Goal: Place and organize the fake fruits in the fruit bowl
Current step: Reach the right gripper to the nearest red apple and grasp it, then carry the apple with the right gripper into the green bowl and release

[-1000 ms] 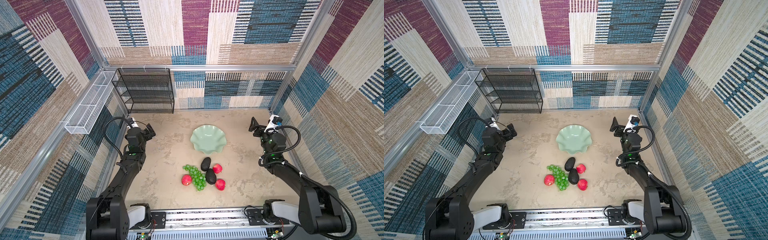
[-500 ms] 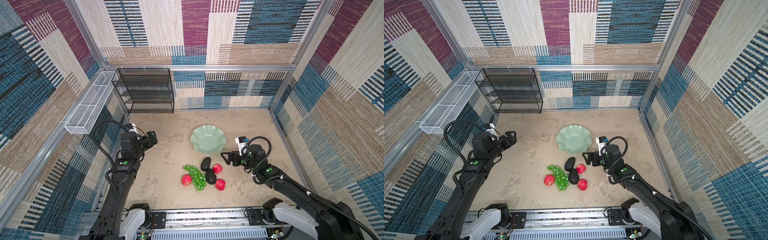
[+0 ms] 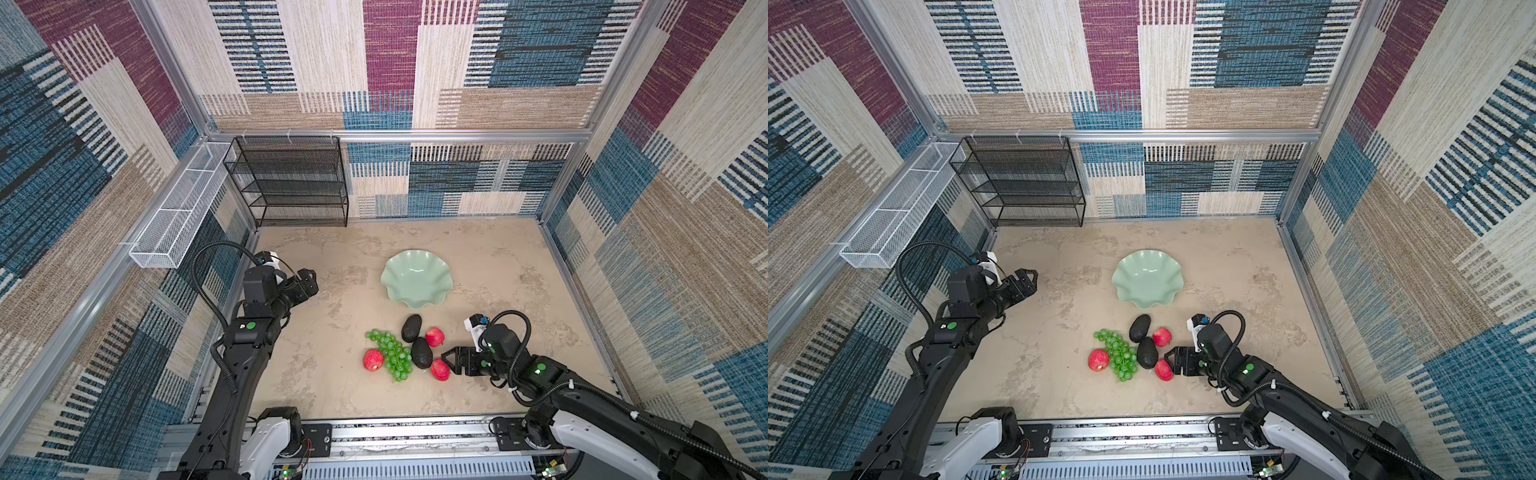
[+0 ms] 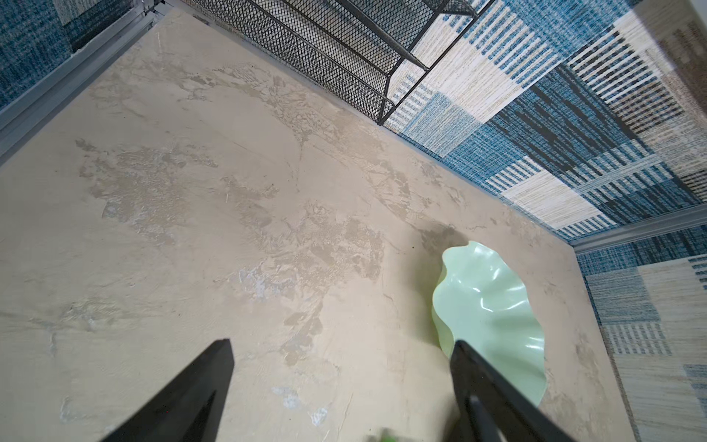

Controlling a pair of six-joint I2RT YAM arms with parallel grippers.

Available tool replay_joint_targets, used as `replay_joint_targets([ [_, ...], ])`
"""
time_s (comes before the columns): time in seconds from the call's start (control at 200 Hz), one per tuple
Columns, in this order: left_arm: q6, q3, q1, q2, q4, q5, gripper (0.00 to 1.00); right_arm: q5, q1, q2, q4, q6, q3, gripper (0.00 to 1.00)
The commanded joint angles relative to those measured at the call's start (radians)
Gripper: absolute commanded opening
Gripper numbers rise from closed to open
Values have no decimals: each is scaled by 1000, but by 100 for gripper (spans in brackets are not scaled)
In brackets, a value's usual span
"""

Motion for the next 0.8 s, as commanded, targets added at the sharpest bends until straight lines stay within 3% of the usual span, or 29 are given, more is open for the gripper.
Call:
replay_joint_targets([
  [0.0, 20, -12, 2, -12, 10, 6, 92, -1, 40, 42, 69, 40, -9, 84],
  [0.245, 15, -15, 2, -17, 8, 3, 92, 29, 100, 147, 174, 70, -27, 78],
  [0.496, 8, -25, 2, -22, 16, -6, 92, 81, 109, 149, 139, 74, -9, 53],
  [0.686, 2, -32, 3, -20, 15, -18, 92, 239, 109, 2, -78, 32, 150, 47],
  [0.796, -3, -33, 3, -13, 6, -20, 92, 345, 106, 24, -80, -37, 277, 47],
])
